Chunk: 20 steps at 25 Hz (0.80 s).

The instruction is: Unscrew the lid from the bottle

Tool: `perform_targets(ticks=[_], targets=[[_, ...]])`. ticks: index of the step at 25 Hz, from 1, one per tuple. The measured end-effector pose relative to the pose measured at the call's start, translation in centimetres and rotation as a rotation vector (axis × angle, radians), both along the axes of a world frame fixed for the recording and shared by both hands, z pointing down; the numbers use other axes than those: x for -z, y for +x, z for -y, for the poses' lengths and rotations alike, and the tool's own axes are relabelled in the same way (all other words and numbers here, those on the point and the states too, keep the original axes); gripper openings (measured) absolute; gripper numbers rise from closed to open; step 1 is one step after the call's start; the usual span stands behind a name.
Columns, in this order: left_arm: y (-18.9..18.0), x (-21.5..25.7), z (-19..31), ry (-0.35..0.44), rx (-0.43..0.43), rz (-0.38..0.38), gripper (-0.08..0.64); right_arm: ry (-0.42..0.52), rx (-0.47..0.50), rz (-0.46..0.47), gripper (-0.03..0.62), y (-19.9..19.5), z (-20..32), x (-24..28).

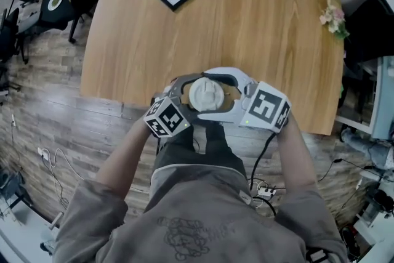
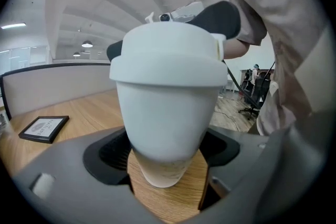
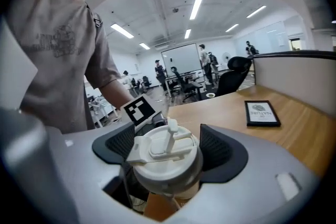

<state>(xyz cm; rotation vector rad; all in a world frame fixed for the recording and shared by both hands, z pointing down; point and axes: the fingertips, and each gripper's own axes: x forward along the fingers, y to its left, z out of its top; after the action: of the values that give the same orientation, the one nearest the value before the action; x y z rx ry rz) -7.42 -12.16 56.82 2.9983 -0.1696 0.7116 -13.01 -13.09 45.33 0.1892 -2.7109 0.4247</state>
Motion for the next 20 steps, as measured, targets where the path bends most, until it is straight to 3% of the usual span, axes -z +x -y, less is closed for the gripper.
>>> perform_targets(ticks=[5,10,13,20], targets=[[-0.3,0.0,-0.2,-0.003,-0.027,-0.001,0.391,0.007,0.224,-0.004,0.4,-0.4,-0.9,-0.1],[-0.3,0.0,0.0,0.011,-0.009,0.009,0.391,0.011,0.271,-0.018,0.4,-0.4,-1.1,-0.2],[-0.7,-0.2,-0.3,-0.009,0.03,0.01,0.391,-0.013,0.175,-0.035,0.409,-0.5,-0.7,-0.3],[-0.6,-0.1,0.1,-0.028,0.157,-0.001,0.391,0.109,-0.321,0.054,0.428,1.5,0.7,1.7]])
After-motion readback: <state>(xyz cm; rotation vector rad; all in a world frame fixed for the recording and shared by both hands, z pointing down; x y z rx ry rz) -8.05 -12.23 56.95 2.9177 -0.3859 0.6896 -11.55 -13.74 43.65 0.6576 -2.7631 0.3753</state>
